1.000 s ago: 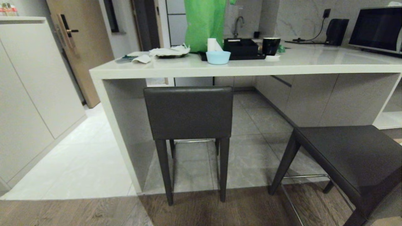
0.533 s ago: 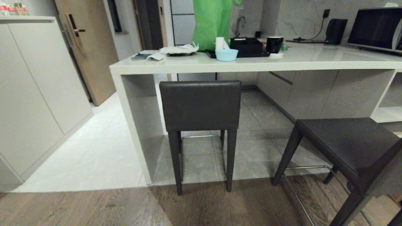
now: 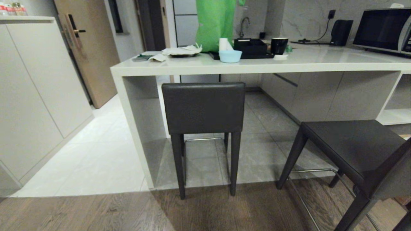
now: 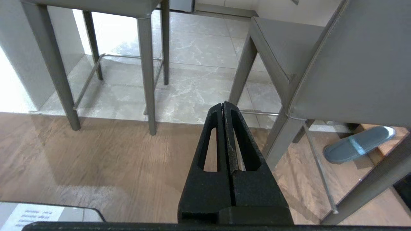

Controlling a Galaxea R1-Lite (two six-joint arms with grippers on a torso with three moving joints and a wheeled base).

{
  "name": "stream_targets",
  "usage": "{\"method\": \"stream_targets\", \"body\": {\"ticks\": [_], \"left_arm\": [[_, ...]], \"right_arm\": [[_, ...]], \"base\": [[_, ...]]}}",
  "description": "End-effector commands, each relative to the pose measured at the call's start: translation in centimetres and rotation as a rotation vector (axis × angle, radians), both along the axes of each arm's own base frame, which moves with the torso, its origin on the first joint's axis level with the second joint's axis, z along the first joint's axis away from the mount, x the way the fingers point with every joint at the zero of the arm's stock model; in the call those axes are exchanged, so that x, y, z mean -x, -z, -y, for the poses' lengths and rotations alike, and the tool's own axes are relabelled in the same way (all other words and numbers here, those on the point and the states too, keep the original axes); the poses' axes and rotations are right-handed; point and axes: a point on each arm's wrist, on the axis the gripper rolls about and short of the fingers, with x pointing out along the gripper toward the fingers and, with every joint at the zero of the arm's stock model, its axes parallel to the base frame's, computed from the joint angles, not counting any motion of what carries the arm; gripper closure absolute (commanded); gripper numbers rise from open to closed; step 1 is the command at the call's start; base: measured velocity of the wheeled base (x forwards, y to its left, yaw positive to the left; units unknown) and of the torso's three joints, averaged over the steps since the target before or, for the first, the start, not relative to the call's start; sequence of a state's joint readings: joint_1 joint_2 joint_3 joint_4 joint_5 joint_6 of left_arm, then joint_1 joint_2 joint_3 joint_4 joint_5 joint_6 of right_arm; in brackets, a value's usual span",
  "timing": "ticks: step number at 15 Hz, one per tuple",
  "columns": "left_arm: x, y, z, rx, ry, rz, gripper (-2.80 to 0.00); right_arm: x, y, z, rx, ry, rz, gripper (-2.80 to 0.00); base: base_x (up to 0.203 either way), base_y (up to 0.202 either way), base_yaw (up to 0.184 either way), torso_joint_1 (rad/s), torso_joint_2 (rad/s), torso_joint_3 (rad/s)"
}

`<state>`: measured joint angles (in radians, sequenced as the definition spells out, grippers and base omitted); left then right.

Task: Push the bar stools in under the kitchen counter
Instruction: Push the gray chair back under the dining table

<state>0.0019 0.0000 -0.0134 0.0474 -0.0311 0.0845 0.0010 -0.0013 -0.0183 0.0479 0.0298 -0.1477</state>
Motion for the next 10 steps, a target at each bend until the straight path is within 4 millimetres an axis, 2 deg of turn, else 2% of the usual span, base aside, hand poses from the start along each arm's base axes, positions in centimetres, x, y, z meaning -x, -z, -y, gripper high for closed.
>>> {"method": "stream_targets", "body": {"ticks": [1, 10], "left_arm": [[0.01, -0.01, 0.0, 0.001, -0.005, 0.002, 0.0], [0.01, -0.01, -0.02, 0.023, -0.01, 0.001, 0.0]], "right_arm": [[-0.01, -0.01, 0.0, 0.001, -0.001, -0.001, 0.0], [-0.02, 0.02, 0.0, 0.001, -0.001, -0.001, 0.0]], "base": [[0.004, -0.069, 0.003, 0.004, 0.0, 0.002], [0.0, -0.187, 0.001, 0.002, 0.0, 0.001]]}}
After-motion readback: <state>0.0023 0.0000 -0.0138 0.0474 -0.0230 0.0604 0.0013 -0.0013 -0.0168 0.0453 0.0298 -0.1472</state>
